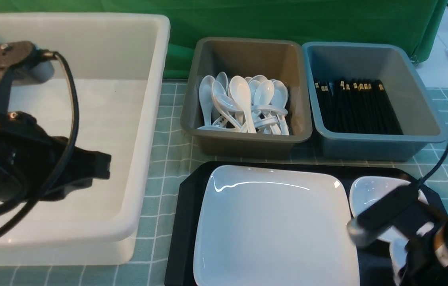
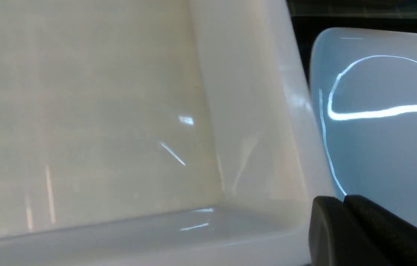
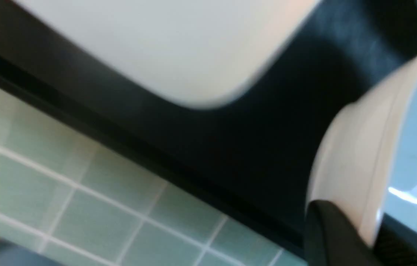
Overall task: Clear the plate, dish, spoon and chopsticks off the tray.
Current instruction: Use the right arm to grab a small plate from the dinner plate, then use the right arm to put the small plate into the large storage box on the left
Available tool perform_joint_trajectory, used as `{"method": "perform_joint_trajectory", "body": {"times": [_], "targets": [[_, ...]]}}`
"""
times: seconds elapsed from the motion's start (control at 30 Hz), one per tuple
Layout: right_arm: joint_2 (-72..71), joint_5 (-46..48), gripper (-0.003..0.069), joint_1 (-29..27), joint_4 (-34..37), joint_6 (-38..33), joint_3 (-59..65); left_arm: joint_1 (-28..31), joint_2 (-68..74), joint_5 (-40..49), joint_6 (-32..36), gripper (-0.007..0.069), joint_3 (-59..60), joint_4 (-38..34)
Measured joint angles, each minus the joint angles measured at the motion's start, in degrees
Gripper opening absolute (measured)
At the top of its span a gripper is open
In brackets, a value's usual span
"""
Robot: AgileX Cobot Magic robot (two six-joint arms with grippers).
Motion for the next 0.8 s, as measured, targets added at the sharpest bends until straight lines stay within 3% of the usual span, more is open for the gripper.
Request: {"method": "perform_joint_trajectory", "body": {"times": [0.1,0.2,0.23,0.37,0.43,0.47,0.5,0.6,0.67,0.8], "targets": [[-2.7,0.4,0.0062,0.0,0.2,-1.9,-7.0,4.3,0.0,0.5,-1.6,0.0011,0.0,3.2],[-2.4,0.5,0.0062,0.0,0.2,-4.3,-15.1,11.6,0.0,0.5,-0.7,0.0011,0.0,2.4],[-2.3,0.4,0.0062,0.0,0.2,-4.3,-15.1,11.6,0.0,0.5,-0.5,0.0011,0.0,2.2],[3.4,-1.0,0.0062,0.0,4.1,-12.7,-27.8,28.5,0.0,0.5,6.3,0.0011,0.0,-4.6],[7.3,-3.1,0.0062,0.0,10.5,-18.8,-33.2,35.4,0.0,0.5,9.2,0.0011,0.0,-8.2],[8.2,-3.3,0.0062,0.0,12.2,-18.8,-34.2,36.2,0.0,0.5,9.9,0.0011,0.0,-9.0],[12.3,-5.4,0.0062,0.1,20.5,-25.7,-38.9,43.3,-0.1,0.5,12.8,0.0011,0.0,-13.2],[17.7,-6.9,0.0062,0.9,29.7,-32.7,-45.1,49.7,-0.5,0.5,15.7,0.0011,0.0,-18.4],[23.9,-8.4,0.0062,2.9,35.2,-37.3,-50.7,53.1,-1.3,0.4,19.4,0.0011,0.0,-24.1],[33.2,-10.4,0.0062,7.9,37.5,-40.8,-59.7,54.3,-2.7,0.3,22.3,0.0011,0.0,-28.2]]}}
